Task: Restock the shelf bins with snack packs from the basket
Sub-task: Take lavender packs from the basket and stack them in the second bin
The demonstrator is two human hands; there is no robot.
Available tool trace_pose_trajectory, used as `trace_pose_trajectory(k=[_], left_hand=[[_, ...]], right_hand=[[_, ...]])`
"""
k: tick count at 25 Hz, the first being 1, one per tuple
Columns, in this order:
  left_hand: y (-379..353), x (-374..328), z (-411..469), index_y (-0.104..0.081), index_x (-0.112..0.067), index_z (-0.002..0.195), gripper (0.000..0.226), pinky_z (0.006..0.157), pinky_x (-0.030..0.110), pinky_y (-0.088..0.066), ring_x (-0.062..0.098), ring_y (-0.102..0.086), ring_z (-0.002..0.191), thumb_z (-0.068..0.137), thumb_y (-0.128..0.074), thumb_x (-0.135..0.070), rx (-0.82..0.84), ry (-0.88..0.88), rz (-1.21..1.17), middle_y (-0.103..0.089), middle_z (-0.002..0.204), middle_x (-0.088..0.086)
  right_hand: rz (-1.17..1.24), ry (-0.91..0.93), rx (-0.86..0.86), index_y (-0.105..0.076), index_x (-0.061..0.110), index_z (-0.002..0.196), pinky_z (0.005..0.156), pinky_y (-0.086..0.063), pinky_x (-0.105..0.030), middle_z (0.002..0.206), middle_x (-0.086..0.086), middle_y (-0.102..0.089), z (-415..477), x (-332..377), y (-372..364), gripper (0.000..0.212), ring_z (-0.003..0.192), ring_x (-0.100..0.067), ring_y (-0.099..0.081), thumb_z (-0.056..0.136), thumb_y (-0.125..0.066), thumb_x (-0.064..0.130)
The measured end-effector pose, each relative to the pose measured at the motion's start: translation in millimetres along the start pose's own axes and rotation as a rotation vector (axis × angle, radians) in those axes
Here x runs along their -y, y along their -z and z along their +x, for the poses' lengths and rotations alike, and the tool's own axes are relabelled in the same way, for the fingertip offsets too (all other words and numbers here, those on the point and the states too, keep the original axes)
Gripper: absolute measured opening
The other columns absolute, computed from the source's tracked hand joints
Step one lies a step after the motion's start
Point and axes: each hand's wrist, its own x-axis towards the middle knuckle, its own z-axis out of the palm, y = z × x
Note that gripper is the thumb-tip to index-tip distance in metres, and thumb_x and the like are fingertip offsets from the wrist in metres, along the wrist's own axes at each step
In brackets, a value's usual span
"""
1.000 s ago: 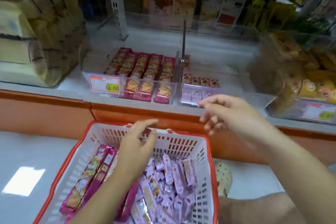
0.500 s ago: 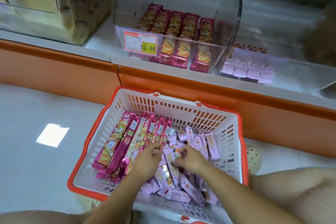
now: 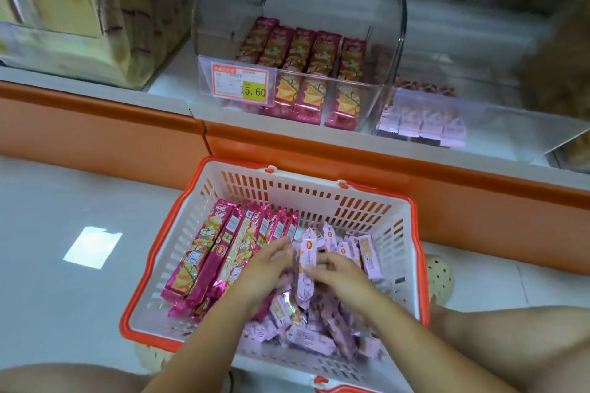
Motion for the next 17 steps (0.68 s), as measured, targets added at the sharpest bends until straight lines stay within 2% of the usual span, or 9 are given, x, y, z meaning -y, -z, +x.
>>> trace_pose_trajectory(k=[2,4,7,9,12,17], left_hand=[[-4.7,-15.6,-3.2,-0.059,-0.024,0.127,0.036,0.099,0.039,-0.048,0.016,-0.061,0.104,0.092,-0.060,-0.018,0.105,0.044,-0.255,-0.068,0.113,0.003],[-10.5,-27.4,-7.7,-0.064,-0.023,0.122,0.037,0.101,0.040,-0.048,0.017,-0.061,0.108,0.086,-0.063,-0.014,0.176,0.034,-0.292,-0.068,0.118,0.006],[-18.2,-35.8,-11.4,-0.059,-0.015,0.126,0.037,0.097,0.034,-0.050,0.018,-0.065,0.109,0.090,-0.058,-0.007,0.219,0.017,-0.308,-0.069,0.117,0.007],[-23.1,-39.5,-13.7,-0.059,-0.010,0.127,0.036,0.099,0.036,-0.048,0.021,-0.064,0.112,0.091,-0.057,-0.005,0.232,0.007,-0.316,-0.069,0.117,0.010],[-28.3,-45.2,-16.5,-0.062,-0.010,0.123,0.034,0.092,0.032,-0.052,0.022,-0.065,0.110,0.089,-0.058,-0.005,0.227,-0.027,-0.270,-0.070,0.115,0.011],[-35.6,-53.1,-23.7,-0.063,-0.014,0.122,0.032,0.092,0.036,-0.051,0.022,-0.064,0.110,0.090,-0.060,-0.011,0.194,-0.078,-0.171,-0.070,0.115,0.008]], right_hand=[[0.354,-0.032,0.190,-0.063,0.002,0.100,0.065,-0.054,-0.024,0.087,-0.008,-0.069,-18.5,13.7,14.2,0.011,0.074,-0.016,-0.067,0.093,-0.055,0.006],[0.506,-0.053,0.259,-0.064,0.001,0.101,0.064,-0.056,-0.026,0.085,-0.008,-0.073,-30.6,16.6,27.2,0.016,0.073,-0.016,-0.070,0.094,-0.050,0.003],[0.653,-0.076,0.308,-0.063,-0.001,0.117,0.074,-0.059,-0.037,0.104,-0.022,-0.070,-38.8,13.2,40.6,0.032,0.085,-0.027,-0.071,0.088,-0.053,0.006],[0.687,-0.071,0.326,-0.060,-0.001,0.123,0.078,-0.058,-0.042,0.108,-0.027,-0.067,-41.9,11.3,46.7,0.037,0.088,-0.031,-0.070,0.087,-0.052,0.006],[0.715,-0.044,0.336,-0.059,-0.002,0.123,0.080,-0.056,-0.044,0.110,-0.029,-0.066,-45.7,10.2,51.2,0.036,0.089,-0.032,-0.069,0.089,-0.051,0.005],[0.765,-0.001,0.387,-0.061,-0.002,0.122,0.083,-0.055,-0.046,0.116,-0.031,-0.062,-52.0,12.4,55.2,0.043,0.094,-0.036,-0.067,0.081,-0.064,0.011]])
